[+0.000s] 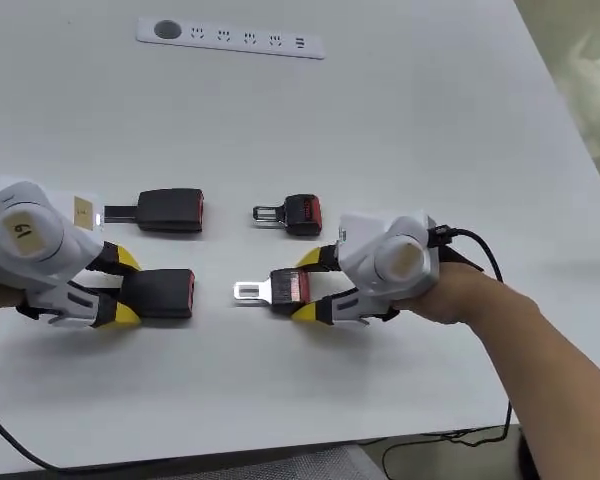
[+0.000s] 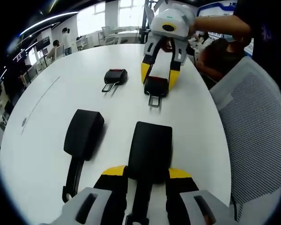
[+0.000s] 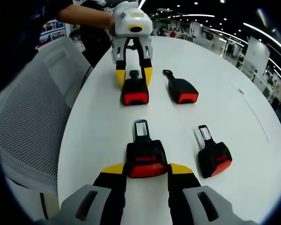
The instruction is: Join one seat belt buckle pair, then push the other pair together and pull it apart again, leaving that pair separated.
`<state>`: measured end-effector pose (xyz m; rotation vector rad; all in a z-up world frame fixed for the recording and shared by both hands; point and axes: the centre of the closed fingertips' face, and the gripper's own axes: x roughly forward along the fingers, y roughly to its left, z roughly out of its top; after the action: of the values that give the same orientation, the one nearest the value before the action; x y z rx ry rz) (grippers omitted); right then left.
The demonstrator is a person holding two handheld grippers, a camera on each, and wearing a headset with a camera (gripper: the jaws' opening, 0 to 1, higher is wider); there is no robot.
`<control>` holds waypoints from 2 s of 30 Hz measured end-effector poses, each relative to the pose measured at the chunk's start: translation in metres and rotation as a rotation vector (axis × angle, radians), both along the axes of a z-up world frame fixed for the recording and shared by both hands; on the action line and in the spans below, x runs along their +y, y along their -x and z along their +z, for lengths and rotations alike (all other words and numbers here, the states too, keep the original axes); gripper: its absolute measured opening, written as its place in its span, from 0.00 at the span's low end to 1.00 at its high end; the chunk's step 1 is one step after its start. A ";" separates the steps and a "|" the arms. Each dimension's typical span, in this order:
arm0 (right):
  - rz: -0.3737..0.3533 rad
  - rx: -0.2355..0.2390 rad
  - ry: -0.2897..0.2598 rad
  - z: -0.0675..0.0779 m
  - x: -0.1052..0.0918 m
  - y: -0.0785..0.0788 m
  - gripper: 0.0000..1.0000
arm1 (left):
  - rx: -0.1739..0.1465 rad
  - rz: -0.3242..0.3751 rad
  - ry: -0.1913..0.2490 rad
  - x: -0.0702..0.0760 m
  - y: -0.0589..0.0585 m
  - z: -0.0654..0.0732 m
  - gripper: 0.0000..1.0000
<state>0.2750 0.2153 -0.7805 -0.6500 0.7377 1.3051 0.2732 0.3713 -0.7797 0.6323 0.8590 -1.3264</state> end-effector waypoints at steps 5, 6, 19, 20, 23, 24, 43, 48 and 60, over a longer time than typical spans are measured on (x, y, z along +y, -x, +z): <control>0.001 0.002 -0.011 0.001 0.009 -0.001 0.31 | 0.003 0.002 -0.004 0.001 -0.001 -0.001 0.32; 0.001 0.002 -0.013 0.001 0.011 -0.001 0.31 | 0.003 0.002 -0.004 0.001 -0.001 -0.001 0.32; 0.020 0.004 -0.024 0.000 0.029 -0.001 0.31 | 0.003 0.018 -0.001 0.001 -0.001 0.000 0.32; 0.021 0.004 -0.024 0.000 0.030 -0.002 0.31 | 0.003 0.018 -0.001 0.001 0.000 0.000 0.32; 0.027 0.004 -0.025 0.000 0.034 0.000 0.31 | 0.004 0.015 -0.003 -0.001 0.001 0.002 0.32; 0.027 0.004 -0.025 0.000 0.035 0.000 0.31 | 0.004 0.014 -0.004 -0.001 0.001 0.002 0.32; 0.044 -0.001 -0.044 0.000 0.056 0.003 0.31 | 0.005 0.012 -0.005 -0.002 0.002 0.001 0.32; 0.039 -0.001 -0.047 0.000 0.058 0.003 0.31 | 0.005 0.012 -0.006 -0.001 0.002 0.000 0.32; 0.046 -0.013 -0.049 0.001 0.059 0.001 0.30 | -0.005 0.013 -0.010 -0.001 0.002 0.000 0.32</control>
<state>0.2737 0.2744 -0.7797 -0.6383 0.6820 1.3560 0.2716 0.3705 -0.7800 0.6368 0.8652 -1.3090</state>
